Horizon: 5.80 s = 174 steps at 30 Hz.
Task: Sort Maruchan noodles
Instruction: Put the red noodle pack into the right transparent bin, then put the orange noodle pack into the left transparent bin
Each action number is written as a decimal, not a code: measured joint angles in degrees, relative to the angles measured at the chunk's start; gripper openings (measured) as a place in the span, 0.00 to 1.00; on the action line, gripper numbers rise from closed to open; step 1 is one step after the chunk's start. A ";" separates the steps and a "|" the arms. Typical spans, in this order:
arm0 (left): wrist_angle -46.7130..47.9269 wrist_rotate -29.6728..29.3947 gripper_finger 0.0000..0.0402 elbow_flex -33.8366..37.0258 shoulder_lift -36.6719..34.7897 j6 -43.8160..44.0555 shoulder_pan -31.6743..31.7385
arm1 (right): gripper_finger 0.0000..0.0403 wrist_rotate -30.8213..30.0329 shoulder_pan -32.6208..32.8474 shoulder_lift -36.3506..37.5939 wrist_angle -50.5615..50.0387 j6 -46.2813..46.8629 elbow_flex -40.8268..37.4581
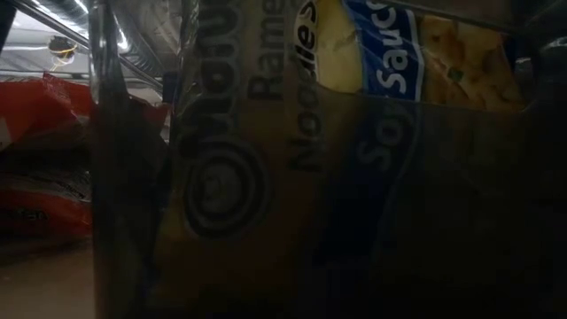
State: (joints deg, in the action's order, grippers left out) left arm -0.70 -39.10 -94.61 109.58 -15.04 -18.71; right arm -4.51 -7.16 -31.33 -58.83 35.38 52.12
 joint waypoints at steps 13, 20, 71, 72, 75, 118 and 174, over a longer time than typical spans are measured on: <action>-9.83 -7.66 0.25 -6.20 7.20 1.05 -12.25 | 0.40 -2.02 0.00 -0.05 -0.23 0.32 0.00; -10.45 3.87 0.25 -15.81 15.29 9.47 -15.24 | 0.40 -2.86 0.00 -0.05 -1.53 0.34 0.00; 10.75 17.23 0.26 -30.01 31.83 56.50 -13.87 | 0.40 -7.84 0.00 -0.03 -7.71 -4.42 -0.02; 10.87 17.21 0.28 -30.03 31.83 56.49 -13.82 | 0.40 -8.03 0.00 -0.03 -7.70 -4.44 -0.02; 11.66 17.29 0.30 -30.03 31.84 54.27 -13.44 | 0.40 -8.42 0.00 -0.03 -7.69 -4.80 -0.02; 36.74 24.87 0.33 -30.08 3.20 38.28 0.52 | 0.78 -13.91 -7.99 -24.36 7.05 -19.00 -1.96; 63.07 17.78 0.33 -30.05 -14.99 22.13 15.55 | 0.48 9.31 -42.21 -58.97 22.96 -30.72 -0.24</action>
State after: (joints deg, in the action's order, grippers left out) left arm 62.37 -21.32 -124.66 94.59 7.09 -3.16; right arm 4.79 -49.37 -90.30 -35.87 4.66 51.88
